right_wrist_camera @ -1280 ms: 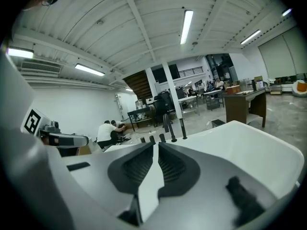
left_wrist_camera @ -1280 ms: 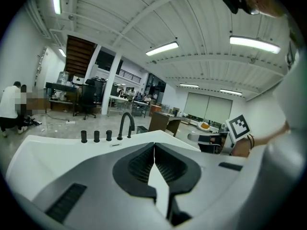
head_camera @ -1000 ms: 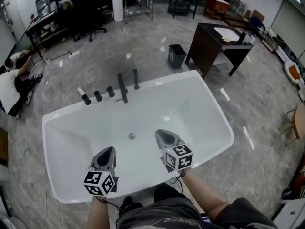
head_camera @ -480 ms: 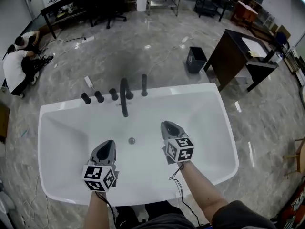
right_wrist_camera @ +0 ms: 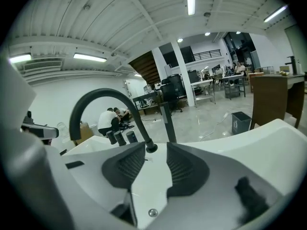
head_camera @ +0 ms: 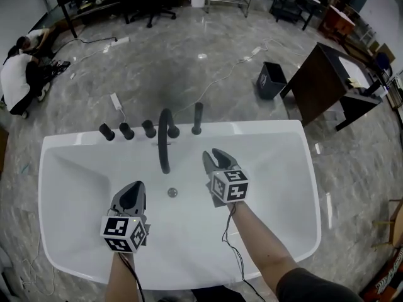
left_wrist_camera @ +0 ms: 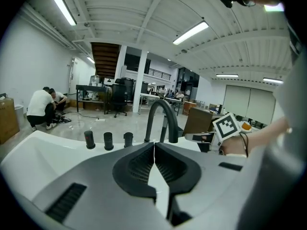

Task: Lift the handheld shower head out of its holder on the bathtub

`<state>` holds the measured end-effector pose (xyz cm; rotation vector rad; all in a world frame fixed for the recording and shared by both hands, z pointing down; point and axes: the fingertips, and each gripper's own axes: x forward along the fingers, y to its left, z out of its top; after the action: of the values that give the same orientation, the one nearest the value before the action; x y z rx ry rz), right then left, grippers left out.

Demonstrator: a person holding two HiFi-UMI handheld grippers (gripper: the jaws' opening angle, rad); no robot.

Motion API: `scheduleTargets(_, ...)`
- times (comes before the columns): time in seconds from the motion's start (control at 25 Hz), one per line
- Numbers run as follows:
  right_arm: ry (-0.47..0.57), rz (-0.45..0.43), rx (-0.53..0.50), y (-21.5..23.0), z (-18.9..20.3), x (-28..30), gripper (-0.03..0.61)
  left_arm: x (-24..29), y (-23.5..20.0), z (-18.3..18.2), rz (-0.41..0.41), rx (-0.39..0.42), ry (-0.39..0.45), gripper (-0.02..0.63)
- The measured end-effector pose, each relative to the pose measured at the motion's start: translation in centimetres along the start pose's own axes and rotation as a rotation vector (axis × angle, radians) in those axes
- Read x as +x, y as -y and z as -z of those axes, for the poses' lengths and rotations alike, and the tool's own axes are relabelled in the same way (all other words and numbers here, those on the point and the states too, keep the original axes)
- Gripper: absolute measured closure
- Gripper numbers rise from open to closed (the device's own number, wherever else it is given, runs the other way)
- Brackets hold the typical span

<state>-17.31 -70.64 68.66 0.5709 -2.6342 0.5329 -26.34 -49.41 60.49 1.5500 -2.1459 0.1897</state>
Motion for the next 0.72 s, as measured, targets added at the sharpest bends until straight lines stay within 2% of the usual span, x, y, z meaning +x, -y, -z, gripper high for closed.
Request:
scheduleTargets(0.04,-0.004,-0.005,-0.001,0.3,0.2,1.4,0.438,0.8,-0.5,0.2,0.001,-0.005,0.002,0.598)
scheduleTargets(0.2,-0.011,0.017,-0.031,1.9,0.7,6.6,0.412,4.0,-2.6,1.1,-0.013,-0.032,0.013,0.598)
scheduleTargets(0.52,0.051,0.121,-0.092,5.9,0.2,13.8,0.407,8.1,-4.8,3.1,-0.012,-0.039,0.008,0.598)
scheduleTargets(0.72,0.060,0.093,-0.117,6.4,0.1,16.5,0.407,8.9,-5.7,3.7,-0.017,-0.030,0.012,0.598)
